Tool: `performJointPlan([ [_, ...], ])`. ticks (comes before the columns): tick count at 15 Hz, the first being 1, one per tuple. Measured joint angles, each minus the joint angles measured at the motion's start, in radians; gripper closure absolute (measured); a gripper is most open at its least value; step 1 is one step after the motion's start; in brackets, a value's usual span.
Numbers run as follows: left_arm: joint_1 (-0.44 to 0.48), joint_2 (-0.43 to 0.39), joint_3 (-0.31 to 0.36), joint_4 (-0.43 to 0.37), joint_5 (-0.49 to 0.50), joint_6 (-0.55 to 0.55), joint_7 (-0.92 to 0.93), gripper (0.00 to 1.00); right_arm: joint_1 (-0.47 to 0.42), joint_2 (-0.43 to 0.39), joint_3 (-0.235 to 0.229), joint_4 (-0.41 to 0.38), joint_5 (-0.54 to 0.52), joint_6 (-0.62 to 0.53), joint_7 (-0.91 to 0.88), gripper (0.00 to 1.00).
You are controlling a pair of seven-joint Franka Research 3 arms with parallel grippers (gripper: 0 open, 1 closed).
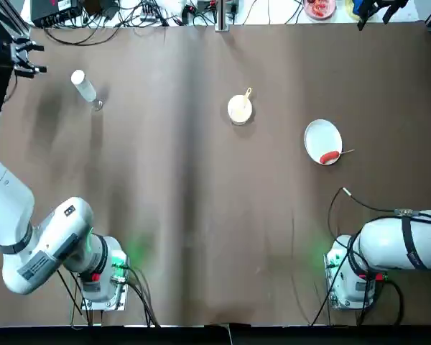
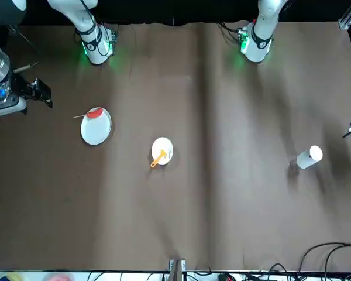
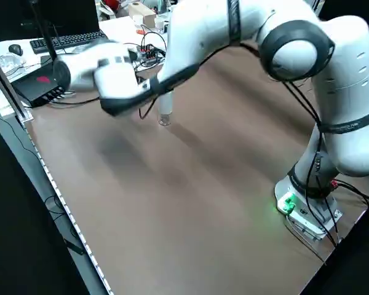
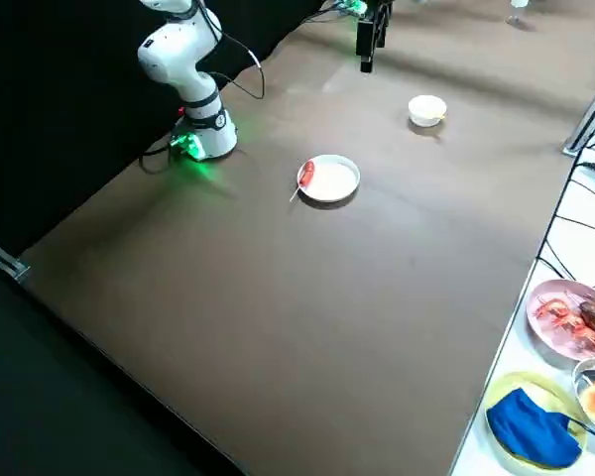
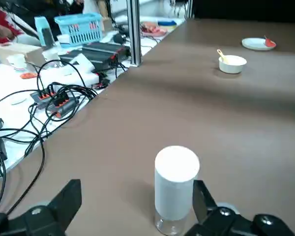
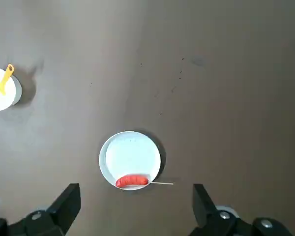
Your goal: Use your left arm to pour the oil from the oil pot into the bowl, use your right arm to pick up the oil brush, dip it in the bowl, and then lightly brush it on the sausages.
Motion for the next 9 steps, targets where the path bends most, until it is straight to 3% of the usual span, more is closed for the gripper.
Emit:
performJointPlan([
  [4, 0.047, 0.113, -0.002, 0.002, -0.108, -0.026, 0.054, 0.0, 0.0, 0.0, 0.0, 0.0, 0.0, -0.002, 0.0, 0.0],
  [9, 0.066, 0.167, -0.006, 0.002, -0.159, -0.052, 0.056, 0.0, 0.001, 0.0, 0.001, -0.001, 0.0, -0.006, 0.0, 0.0],
])
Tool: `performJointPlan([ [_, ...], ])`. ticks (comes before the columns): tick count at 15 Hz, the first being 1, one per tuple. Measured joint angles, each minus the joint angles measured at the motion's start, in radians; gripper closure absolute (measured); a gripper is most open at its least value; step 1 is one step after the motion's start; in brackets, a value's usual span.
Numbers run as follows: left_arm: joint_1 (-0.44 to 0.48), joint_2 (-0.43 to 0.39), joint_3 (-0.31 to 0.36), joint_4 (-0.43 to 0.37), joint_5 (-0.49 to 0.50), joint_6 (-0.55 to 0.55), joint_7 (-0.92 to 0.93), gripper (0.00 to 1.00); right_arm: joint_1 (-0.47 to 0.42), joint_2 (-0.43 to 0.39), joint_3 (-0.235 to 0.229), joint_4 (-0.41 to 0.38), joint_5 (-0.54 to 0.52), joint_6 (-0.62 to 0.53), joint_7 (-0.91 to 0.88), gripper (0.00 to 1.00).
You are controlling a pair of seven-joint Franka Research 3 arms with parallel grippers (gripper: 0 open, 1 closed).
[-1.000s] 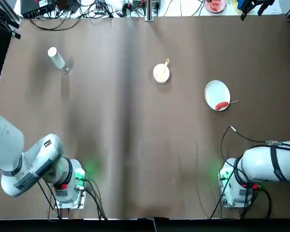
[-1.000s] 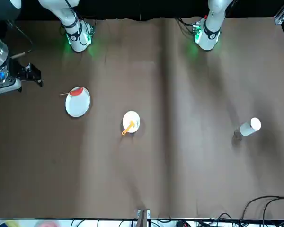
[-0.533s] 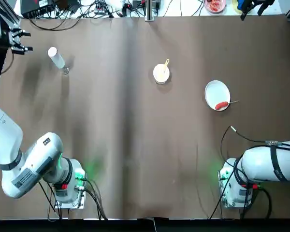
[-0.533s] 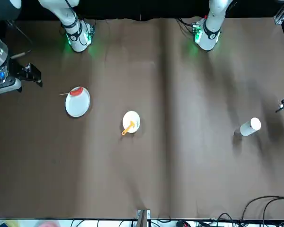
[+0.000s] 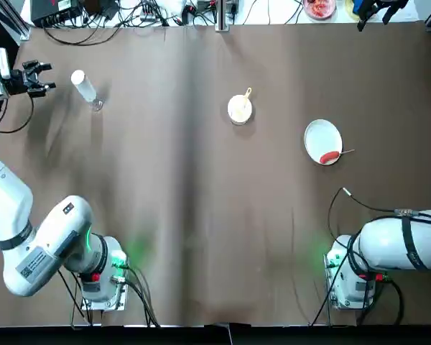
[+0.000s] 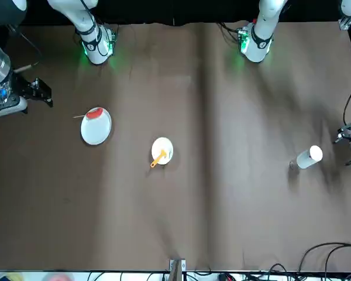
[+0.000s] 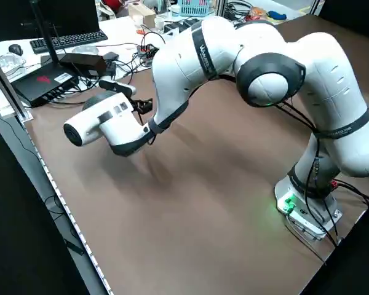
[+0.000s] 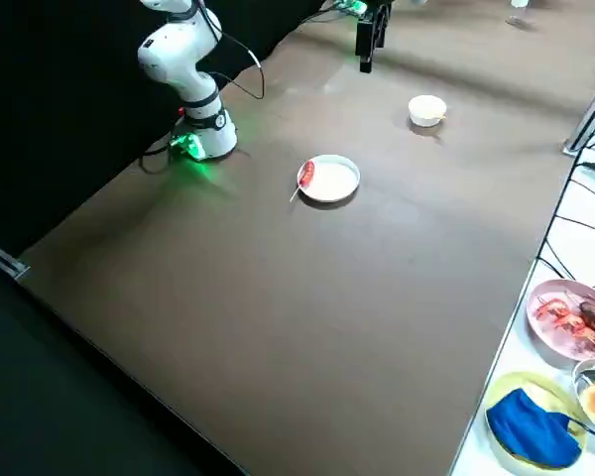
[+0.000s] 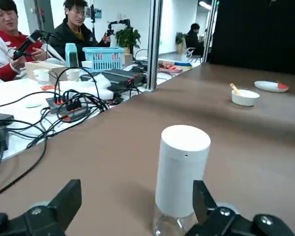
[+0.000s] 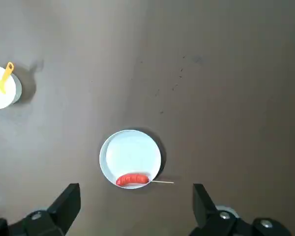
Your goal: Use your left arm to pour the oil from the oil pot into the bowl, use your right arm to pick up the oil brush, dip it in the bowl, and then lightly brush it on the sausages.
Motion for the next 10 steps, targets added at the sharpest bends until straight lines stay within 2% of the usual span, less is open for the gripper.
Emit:
performJointPlan([
  [3, -0.006, 0.04, -0.015, -0.001, -0.018, -0.005, 0.0, 0.0, 0.0, 0.0, 0.0, 0.0, 0.0, 0.001, 0.0, 0.0],
  [5, -0.009, 0.088, -0.03, -0.001, -0.073, -0.005, 0.0, 0.0, 0.0, 0.0, 0.0, 0.0, 0.0, 0.001, 0.0, 0.0],
  [10, -0.033, 0.106, -0.044, 0.001, -0.087, -0.005, 0.0, 0.0, 0.001, 0.0, 0.0, 0.0, 0.0, 0.001, -0.001, 0.0],
])
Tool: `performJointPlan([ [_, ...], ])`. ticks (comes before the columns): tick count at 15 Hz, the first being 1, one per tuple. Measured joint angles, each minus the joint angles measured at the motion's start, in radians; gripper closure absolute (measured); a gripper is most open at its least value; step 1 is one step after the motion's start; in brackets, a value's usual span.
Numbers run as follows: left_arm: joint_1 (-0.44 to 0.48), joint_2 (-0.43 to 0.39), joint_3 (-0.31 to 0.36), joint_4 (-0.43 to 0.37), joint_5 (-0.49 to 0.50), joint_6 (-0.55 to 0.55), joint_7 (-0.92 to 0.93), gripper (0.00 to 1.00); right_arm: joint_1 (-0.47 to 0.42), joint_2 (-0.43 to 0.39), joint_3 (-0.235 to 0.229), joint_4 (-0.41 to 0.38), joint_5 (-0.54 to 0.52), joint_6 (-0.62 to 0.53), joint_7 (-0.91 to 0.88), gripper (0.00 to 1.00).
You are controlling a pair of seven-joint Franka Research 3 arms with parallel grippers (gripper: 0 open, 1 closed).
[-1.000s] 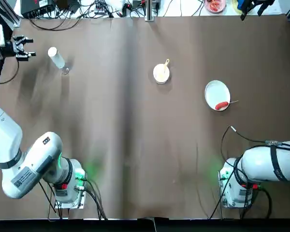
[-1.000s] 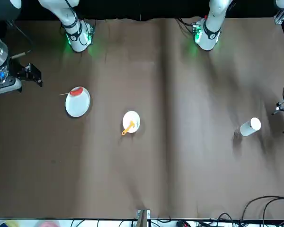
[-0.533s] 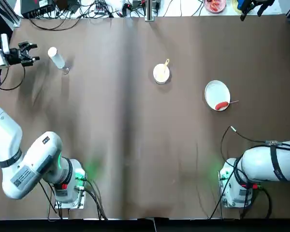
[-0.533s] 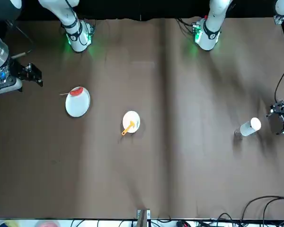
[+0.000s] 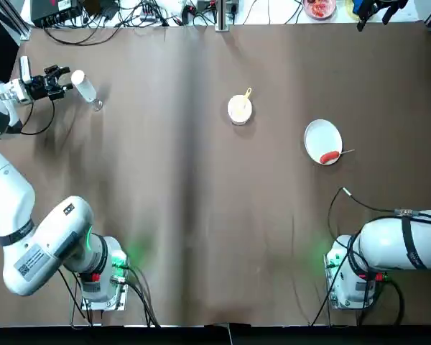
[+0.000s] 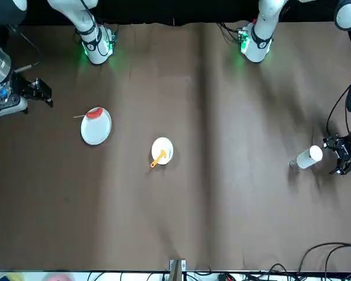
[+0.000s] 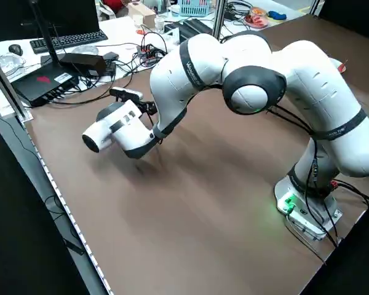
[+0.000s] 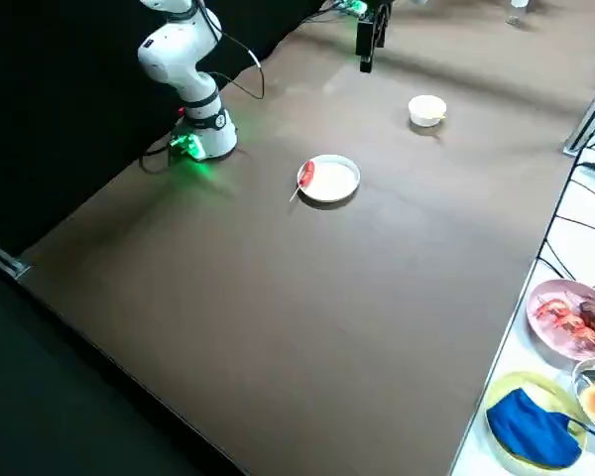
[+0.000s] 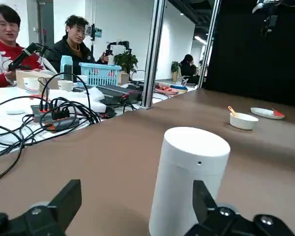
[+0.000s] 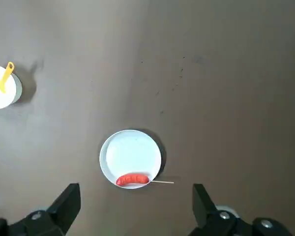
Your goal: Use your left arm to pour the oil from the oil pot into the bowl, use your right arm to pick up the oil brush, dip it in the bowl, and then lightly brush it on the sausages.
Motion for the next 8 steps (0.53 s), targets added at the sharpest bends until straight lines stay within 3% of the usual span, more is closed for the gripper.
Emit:
performJointPlan([
  [8, -0.024, 0.044, 0.0, 0.0, 0.0, 0.001, 0.124, 0.0, 0.0, 0.002, -0.001, 0.0, 0.0, 0.003, 0.0, 0.0],
])
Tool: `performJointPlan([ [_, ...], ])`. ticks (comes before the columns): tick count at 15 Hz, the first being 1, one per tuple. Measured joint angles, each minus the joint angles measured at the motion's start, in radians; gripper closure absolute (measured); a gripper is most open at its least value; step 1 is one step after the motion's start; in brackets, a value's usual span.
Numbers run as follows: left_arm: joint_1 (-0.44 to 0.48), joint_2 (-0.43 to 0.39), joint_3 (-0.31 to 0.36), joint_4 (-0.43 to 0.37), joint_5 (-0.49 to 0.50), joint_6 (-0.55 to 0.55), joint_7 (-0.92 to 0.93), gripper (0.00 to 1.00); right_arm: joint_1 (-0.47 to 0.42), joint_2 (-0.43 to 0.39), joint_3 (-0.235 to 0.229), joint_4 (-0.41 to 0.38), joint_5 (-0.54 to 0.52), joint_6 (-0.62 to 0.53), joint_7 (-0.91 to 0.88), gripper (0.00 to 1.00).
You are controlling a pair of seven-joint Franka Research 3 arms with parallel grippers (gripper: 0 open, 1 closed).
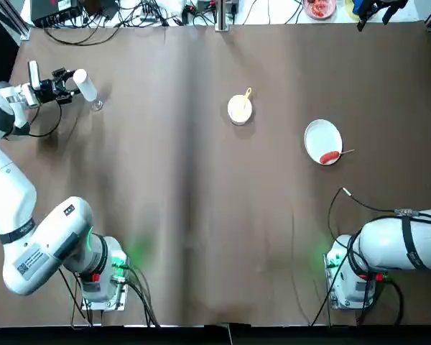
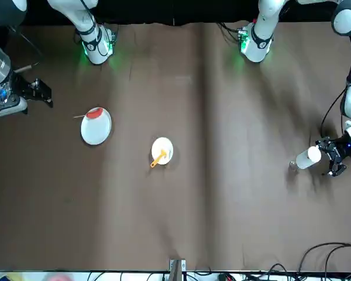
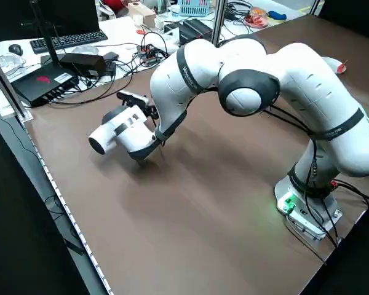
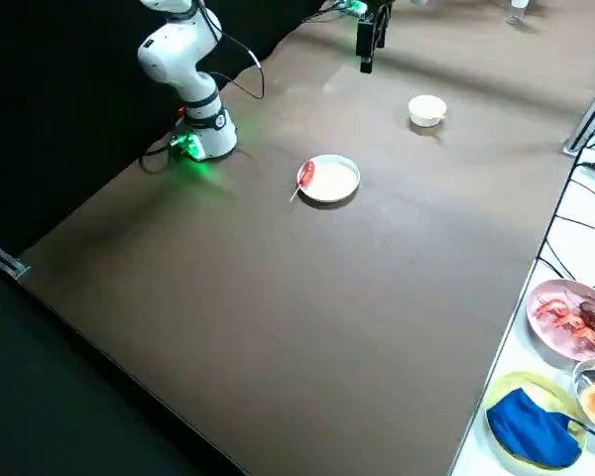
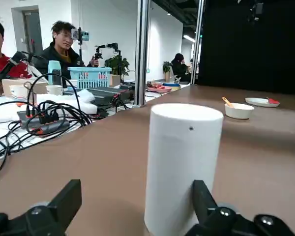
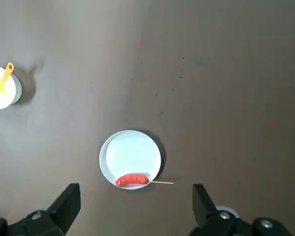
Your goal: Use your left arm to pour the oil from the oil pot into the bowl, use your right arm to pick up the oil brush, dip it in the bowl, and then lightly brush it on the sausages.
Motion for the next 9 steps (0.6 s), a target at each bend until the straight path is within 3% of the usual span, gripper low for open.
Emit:
performJointPlan([
  [9, 0.021, 0.006, 0.02, 0.016, 0.001, 0.0, 0.022, 0.0, 0.001, 0.002, 0.0, 0.0, 0.0, 0.001, 0.0, 0.0],
])
